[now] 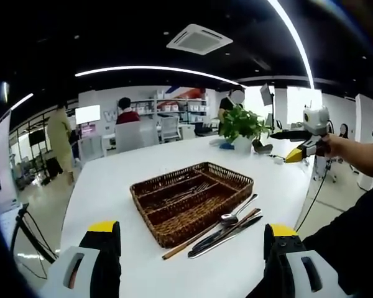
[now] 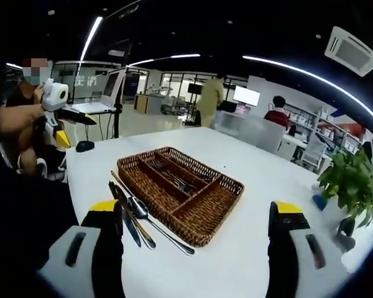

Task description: Arrange the knives, forks, and spoons in their matching storage slots by inserting each utensil handle-first until every utensil is classified and aligned in the correct compartment

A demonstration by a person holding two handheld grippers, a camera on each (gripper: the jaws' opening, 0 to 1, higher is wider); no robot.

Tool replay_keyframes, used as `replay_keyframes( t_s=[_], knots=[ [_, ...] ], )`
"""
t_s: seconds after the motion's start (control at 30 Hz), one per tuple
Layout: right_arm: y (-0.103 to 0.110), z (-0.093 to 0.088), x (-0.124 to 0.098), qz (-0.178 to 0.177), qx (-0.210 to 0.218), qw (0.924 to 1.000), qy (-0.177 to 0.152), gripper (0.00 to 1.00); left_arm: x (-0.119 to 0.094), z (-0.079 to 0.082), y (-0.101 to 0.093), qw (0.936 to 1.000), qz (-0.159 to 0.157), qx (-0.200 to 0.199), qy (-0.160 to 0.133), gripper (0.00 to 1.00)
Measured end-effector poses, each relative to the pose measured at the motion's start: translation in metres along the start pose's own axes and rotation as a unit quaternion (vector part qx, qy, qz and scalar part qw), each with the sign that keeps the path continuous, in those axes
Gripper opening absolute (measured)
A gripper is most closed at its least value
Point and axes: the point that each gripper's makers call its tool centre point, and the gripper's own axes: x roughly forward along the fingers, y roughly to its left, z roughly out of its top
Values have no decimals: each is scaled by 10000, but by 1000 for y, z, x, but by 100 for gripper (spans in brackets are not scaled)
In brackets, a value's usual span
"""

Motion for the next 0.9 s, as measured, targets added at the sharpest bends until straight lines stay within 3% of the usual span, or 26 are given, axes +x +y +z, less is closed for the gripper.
replay_keyframes(
  t_s=[0.13, 0.5, 0.6, 0.9],
  knots=[
    [-4, 6, 3, 97, -59, 9999, 18, 99, -1, -2, 1, 10000, 24, -24, -14, 100],
    [14, 4, 28, 677, -577, 9957, 242, 96, -3, -5, 4, 10000, 18, 11, 20, 100],
    [25, 4, 38, 1022, -500, 9932, 242, 98, -3, -5, 5, 10000, 24, 10, 8, 100],
    [40, -9, 63, 1476, -747, 9853, 424, 86, -4, -5, 7, 10000, 33, -20, -18, 100]
  ],
)
